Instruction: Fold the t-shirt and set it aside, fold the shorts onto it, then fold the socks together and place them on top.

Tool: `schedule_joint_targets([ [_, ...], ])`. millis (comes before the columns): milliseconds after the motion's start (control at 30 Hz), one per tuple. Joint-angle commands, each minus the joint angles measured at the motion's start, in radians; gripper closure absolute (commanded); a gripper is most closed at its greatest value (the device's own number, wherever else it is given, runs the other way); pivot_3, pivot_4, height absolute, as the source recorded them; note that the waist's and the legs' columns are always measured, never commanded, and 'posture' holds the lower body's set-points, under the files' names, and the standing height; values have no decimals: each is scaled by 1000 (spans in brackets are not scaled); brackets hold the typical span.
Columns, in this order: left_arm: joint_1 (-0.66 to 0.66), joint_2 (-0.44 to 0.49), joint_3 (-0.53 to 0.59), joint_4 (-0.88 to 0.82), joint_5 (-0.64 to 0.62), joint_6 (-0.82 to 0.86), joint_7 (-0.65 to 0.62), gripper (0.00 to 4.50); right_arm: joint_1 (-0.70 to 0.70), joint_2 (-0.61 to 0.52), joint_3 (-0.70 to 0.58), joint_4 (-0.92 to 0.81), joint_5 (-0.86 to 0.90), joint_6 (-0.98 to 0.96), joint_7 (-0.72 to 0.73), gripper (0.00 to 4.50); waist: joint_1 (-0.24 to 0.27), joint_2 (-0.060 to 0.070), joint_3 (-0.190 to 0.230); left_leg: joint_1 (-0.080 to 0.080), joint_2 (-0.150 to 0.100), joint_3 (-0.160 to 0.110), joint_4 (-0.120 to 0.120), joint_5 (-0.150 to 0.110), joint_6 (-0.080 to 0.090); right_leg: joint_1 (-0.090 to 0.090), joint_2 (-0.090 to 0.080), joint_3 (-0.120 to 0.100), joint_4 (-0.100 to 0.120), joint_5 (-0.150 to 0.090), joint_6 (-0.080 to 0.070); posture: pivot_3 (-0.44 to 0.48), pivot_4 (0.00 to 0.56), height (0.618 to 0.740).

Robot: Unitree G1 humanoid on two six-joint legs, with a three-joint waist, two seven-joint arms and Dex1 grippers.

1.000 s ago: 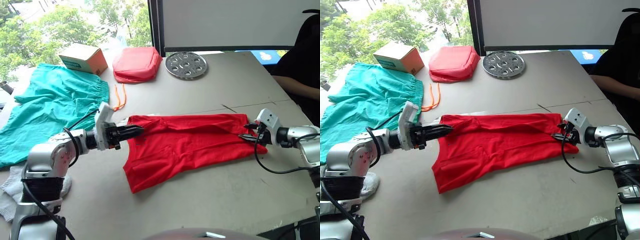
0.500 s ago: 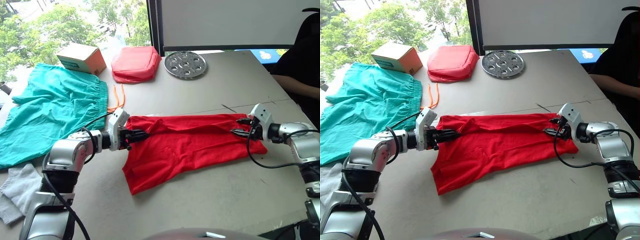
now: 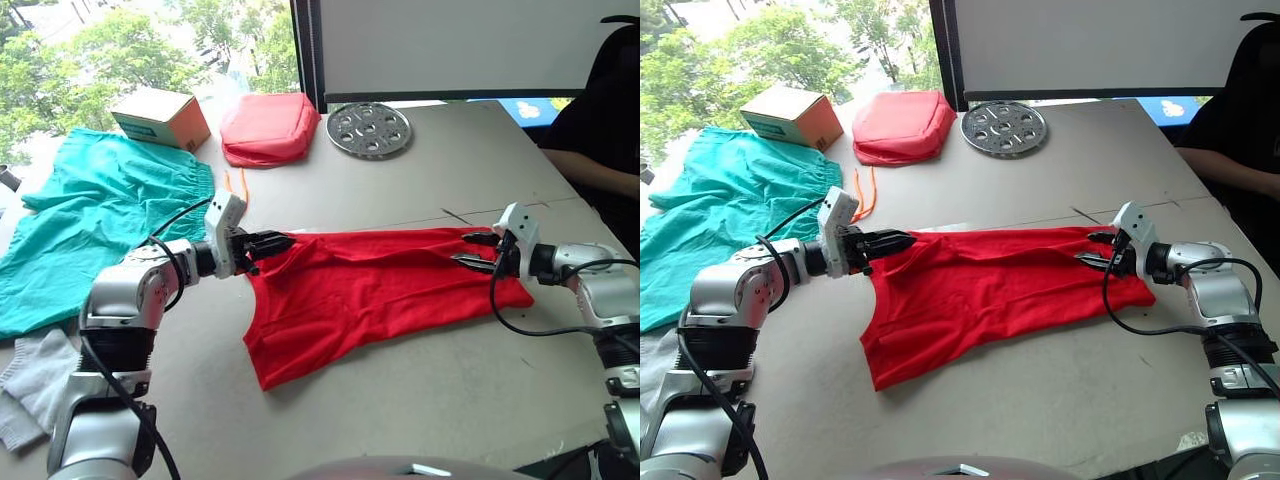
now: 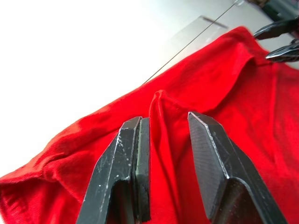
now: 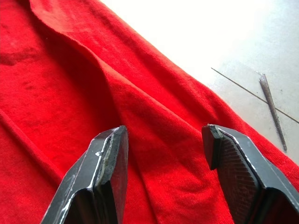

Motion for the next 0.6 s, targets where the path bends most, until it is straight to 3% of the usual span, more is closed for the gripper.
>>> schedule_joint_targets([
  [33,24,26,-25,-47,64,-104,-22,2993,-24,-8,-27,-34,19,2,-4,1812,-1,0,0,0,0,0,0,0,0,0,0,0,0,0,-1,0,150,740],
  [233,100,35,3,-147,54,-104,-15,2993,47,-21,-58,-165,97,-24,63,1812,4,0,0,0,1,0,0,-1,1,0,-1,1,0,-1,-2,0,150,740],
  [600,132,32,-78,-109,216,-307,-3,2993,132,-20,-68,-286,154,-124,129,1812,8,0,0,0,1,0,0,-1,1,0,-1,0,0,-1,-2,0,150,740],
])
